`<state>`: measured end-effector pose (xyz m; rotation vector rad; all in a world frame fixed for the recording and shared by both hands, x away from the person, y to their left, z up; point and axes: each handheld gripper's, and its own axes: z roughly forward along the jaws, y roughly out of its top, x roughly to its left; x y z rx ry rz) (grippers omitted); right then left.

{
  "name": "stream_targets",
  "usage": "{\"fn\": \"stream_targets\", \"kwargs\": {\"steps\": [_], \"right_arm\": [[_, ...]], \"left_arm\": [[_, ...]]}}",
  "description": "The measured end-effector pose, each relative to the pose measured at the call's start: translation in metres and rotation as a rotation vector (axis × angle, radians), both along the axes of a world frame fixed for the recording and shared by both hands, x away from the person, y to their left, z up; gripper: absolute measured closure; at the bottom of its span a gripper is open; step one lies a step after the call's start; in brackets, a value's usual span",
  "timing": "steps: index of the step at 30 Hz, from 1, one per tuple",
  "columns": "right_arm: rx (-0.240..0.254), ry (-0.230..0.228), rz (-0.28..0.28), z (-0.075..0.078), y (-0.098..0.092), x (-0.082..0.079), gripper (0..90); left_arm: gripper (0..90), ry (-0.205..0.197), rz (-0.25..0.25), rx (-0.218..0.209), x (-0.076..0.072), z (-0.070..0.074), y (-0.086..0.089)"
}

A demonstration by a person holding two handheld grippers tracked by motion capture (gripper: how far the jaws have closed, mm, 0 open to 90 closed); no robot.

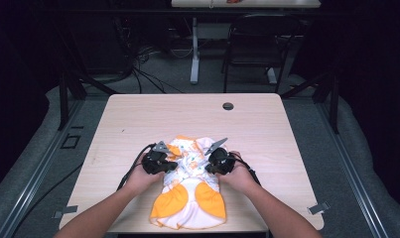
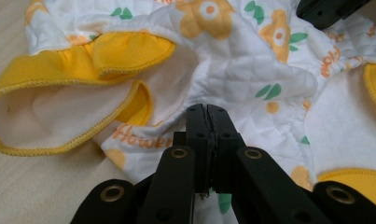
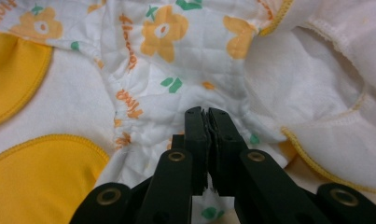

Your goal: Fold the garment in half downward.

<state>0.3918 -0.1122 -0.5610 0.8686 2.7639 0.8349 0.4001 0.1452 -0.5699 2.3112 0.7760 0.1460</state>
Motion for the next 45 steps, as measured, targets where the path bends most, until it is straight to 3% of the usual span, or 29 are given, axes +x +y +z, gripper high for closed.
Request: {"fn": "stream_targets", "kwargs": {"steps": [2, 5, 11, 14, 18, 21, 23, 26, 29, 32, 45], "right_arm": [[-0.021, -0.001, 0.024, 0.006, 0.001, -0.001, 85.2], [0.01, -0.046, 0.017, 0.024, 0.001, 0.007, 84.9], [0.028, -0.082, -0.083, 0.038, -0.001, 0.046, 79.7], [0.048, -0.087, -0.137, 0.037, -0.003, 0.063, 73.9], [0.058, -0.085, -0.189, 0.031, -0.004, 0.078, 69.4], [0.053, -0.053, -0.195, 0.025, -0.003, 0.086, 66.7], [0.021, -0.041, -0.204, 0.022, -0.003, 0.091, 65.5], [0.007, -0.022, -0.219, 0.017, -0.003, 0.095, 62.0], [0.024, -0.017, -0.255, 0.009, -0.002, 0.097, 58.8], [-0.004, -0.003, -0.245, 0.008, -0.002, 0.1, 57.8], [0.072, 0.037, -0.245, 0.006, -0.003, 0.102, 56.2]], "left_arm": [[87.3, -0.021, -0.006, 0.0, 0.001, 0.008, 0.0], [87.1, -0.047, 0.007, -0.024, 0.011, 0.023, 0.001], [83.7, -0.096, 0.078, -0.045, 0.042, 0.042, -0.002], [76.7, -0.106, 0.129, -0.054, 0.059, 0.039, -0.002], [71.8, -0.105, 0.144, -0.03, 0.072, 0.03, -0.002], [66.9, -0.101, 0.157, -0.037, 0.079, 0.023, -0.002], [64.7, -0.085, 0.165, -0.043, 0.082, 0.018, 0.0], [61.8, -0.066, 0.189, -0.022, 0.086, 0.012, 0.001], [56.8, -0.052, 0.199, -0.013, 0.088, 0.008, 0.002], [55.7, -0.043, 0.195, -0.02, 0.089, 0.006, 0.001], [60.3, -0.023, 0.194, -0.004, 0.09, -0.002, -0.003]]}}
